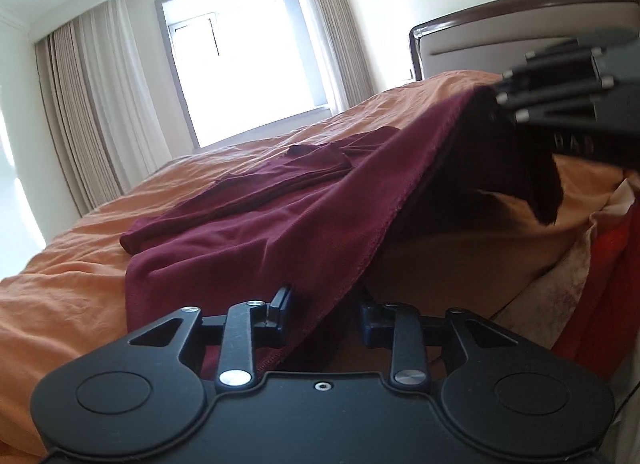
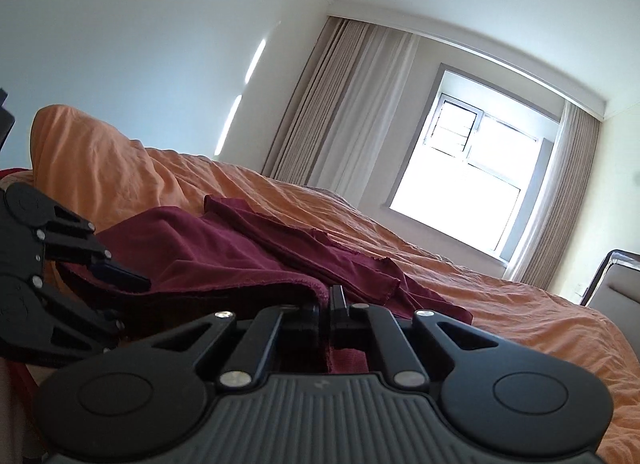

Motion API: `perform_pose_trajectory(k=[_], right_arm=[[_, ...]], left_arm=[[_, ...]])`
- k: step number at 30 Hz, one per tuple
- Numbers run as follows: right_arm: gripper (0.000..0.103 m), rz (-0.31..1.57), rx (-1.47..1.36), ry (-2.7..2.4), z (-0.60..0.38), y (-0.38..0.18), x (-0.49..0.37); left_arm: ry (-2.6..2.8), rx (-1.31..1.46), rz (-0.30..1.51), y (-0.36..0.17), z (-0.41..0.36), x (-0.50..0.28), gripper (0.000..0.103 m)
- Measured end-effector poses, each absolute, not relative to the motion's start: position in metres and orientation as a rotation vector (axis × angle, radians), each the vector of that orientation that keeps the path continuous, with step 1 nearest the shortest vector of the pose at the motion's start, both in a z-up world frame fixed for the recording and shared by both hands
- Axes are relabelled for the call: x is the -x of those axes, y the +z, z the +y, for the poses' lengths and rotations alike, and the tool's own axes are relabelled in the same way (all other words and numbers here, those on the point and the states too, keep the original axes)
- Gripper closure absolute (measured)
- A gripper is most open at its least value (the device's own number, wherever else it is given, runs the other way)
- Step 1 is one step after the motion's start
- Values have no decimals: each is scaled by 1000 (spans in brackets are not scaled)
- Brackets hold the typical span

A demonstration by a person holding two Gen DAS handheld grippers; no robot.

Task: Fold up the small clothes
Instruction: 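Lift the hem with both tools and carry it over toward the collar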

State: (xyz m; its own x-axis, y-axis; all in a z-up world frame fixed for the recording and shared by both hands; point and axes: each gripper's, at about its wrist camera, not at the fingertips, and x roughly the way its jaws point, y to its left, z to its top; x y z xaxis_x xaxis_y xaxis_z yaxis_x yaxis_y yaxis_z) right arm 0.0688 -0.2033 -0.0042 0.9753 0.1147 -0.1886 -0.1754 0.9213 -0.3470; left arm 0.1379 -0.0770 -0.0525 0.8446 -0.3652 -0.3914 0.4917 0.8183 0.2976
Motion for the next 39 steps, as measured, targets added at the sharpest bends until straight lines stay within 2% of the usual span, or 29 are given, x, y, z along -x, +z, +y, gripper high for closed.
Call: perform_pose_trajectory(k=[5,8,10,12,14,16,20,23,30,39], right_arm=[[98,174,325,161,-213,14,-79],[98,171,315,161,-218,19,-74],[98,170,330,154,-218,18,-73],[98,174,347,149,-218,13,-71],[98,187,358,145,-218,7,-70],[98,200,372,144,-218,-1,-70],[97,230,459,124,-210,-28,-67],[97,273,504,114,-204,-49,-69],[99,211,538,70,-206,-39,-49],[99,199,588,127,-206,-3,19]], left_arm=[[-422,-411,312,-61,-84,-143,46],[-415,-427,292,-64,-88,-142,40],[-399,-439,281,-65,-89,-141,41],[-367,-426,279,-64,-85,-143,50],[-326,-427,281,-62,-79,-147,68],[-291,-435,281,-60,-70,-150,78],[-266,-517,251,-54,-54,-150,80],[-289,-586,226,-49,-48,-148,97],[-390,-691,147,-27,-45,-125,100],[-477,-650,166,9,-33,-78,100]])
